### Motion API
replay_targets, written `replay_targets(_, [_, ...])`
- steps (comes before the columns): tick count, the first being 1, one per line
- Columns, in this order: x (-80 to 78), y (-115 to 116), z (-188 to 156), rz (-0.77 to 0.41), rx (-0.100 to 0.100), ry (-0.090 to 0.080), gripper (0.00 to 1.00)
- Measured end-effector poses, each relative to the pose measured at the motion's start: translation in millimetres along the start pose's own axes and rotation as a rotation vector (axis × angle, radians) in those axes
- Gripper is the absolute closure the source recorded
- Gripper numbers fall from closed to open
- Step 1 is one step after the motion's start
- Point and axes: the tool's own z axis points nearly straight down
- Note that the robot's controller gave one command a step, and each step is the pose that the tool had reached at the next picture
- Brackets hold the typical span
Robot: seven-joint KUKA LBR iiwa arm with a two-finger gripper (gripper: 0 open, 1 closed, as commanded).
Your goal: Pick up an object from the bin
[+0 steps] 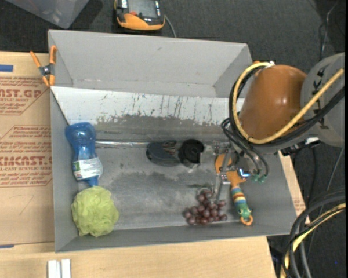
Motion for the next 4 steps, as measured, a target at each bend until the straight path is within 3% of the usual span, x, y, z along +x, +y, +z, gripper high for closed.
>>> replay_targets(1, [0.0,0,0,0.0,0.0,0.0,0.0])
replay_targets(2, [28.7,-21,45,-0.407,-0.001,0.002,0.0])
replay_targets(3, [27.7,-16,47,-0.425,0.0,-0.002,0.0])
replay_targets(4, [25.0,-51,105,-0.721,-0.004,0.002,1.0])
